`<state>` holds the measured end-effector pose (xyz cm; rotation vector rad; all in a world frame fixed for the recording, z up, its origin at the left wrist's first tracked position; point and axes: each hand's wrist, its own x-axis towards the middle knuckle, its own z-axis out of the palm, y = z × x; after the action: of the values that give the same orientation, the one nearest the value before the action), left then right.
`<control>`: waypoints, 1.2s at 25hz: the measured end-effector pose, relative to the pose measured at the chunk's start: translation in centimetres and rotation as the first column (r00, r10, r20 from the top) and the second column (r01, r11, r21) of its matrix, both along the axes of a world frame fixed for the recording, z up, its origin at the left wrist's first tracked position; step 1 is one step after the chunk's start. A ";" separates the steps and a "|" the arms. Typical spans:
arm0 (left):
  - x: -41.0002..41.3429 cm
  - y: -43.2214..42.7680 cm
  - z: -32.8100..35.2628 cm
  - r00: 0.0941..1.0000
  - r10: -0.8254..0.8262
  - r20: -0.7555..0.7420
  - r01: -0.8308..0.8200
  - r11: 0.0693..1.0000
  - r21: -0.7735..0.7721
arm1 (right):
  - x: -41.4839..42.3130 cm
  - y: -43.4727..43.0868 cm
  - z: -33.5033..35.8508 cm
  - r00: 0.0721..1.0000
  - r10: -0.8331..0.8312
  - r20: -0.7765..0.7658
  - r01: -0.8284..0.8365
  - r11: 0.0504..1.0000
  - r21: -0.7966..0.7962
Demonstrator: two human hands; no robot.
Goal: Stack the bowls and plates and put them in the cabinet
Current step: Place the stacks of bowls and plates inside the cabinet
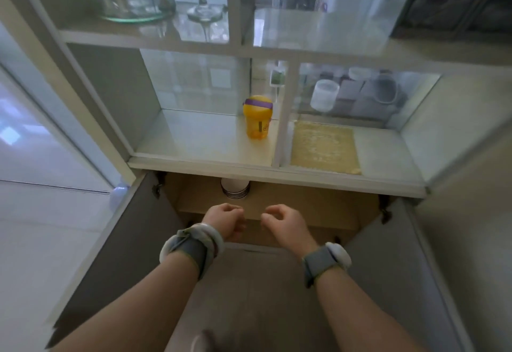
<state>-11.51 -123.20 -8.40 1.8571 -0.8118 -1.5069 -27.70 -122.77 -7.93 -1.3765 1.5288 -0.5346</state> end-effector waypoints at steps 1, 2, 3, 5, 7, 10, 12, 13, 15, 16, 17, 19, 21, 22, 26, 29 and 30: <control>-0.7 0.3 1.0 1.000 -0.018 0.001 0.018 1.000 -0.019 | -0.7 0.6 1.1 0.999 -0.024 0.022 0.025 0.999 -0.024; -1.8 0.8 2.3 0.999 -0.037 -0.001 0.037 0.999 -0.039 | -2.0 1.5 2.6 0.997 -0.060 0.041 0.062 0.997 -0.045; -3.1 1.2 3.2 0.998 -0.067 0.006 0.067 0.997 -0.041 | -3.0 2.3 3.4 0.995 -0.093 0.045 0.095 0.994 -0.055; -5.5 2.0 4.1 0.989 -0.146 0.003 0.146 0.988 -0.047 | -4.9 3.8 4.0 0.985 -0.164 0.046 0.167 0.984 -0.066; -8.0 2.6 4.4 0.972 -0.236 -0.014 0.235 0.971 -0.043 | -6.9 5.3 4.7 0.970 -0.242 0.033 0.244 0.966 -0.082; -10.2 3.3 5.0 0.938 -0.342 -0.050 0.340 0.939 -0.042 | -8.5 7.1 4.9 0.942 -0.337 0.013 0.336 0.937 -0.092; -11.6 4.0 5.2 0.902 -0.424 -0.080 0.420 0.906 -0.061 | -9.0 8.8 5.2 0.909 -0.416 -0.010 0.414 0.906 -0.090; -12.2 4.5 5.2 0.875 -0.478 -0.079 0.473 0.878 -0.069 | -9.2 10.0 5.4 0.884 -0.468 -0.015 0.465 0.881 -0.093; -13.2 5.7 4.8 0.793 -0.603 -0.089 0.597 0.797 -0.085 | -9.1 13.1 5.6 0.807 -0.587 -0.056 0.581 0.808 -0.098; -13.3 6.4 4.4 0.741 -0.664 -0.095 0.658 0.747 -0.090 | -8.6 14.9 5.4 0.757 -0.647 -0.086 0.639 0.762 -0.108; -13.3 6.9 3.9 0.689 -0.718 -0.099 0.712 0.696 -0.091 | -7.9 16.4 5.2 0.704 -0.702 -0.104 0.692 0.712 -0.120; -13.5 9.2 3.2 0.590 -0.800 -0.113 0.797 0.599 -0.076 | -6.2 20.2 4.8 0.615 -0.781 -0.110 0.775 0.624 -0.100; -14.0 11.8 2.8 0.499 -0.856 -0.133 0.859 0.509 -0.054 | -4.6 23.9 4.6 0.554 -0.826 -0.106 0.826 0.561 -0.052; -14.5 13.9 2.7 0.421 -0.894 -0.153 0.901 0.432 -0.046 | -3.9 26.3 4.8 0.493 -0.863 -0.107 0.865 0.500 -0.045; -16.1 24.0 3.6 0.094 -0.977 -0.189 0.993 0.106 -0.049 | -1.7 37.0 5.3 0.166 -0.970 -0.177 0.980 0.182 -0.079; -16.3 30.4 3.7 -0.064 -0.977 -0.206 0.997 -0.053 -0.060 | 0.5 43.7 5.8 0.001 -0.984 -0.178 0.996 0.017 -0.087; -16.1 32.9 3.6 -0.123 -0.972 -0.203 0.992 -0.113 -0.060 | 1.4 46.0 5.8 -0.065 -0.981 -0.180 0.994 -0.047 -0.103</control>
<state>-27.59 -90.29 -4.76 0.7446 -2.4693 -2.5332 -26.26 -76.73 -2.08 0.1760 2.5997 -1.2402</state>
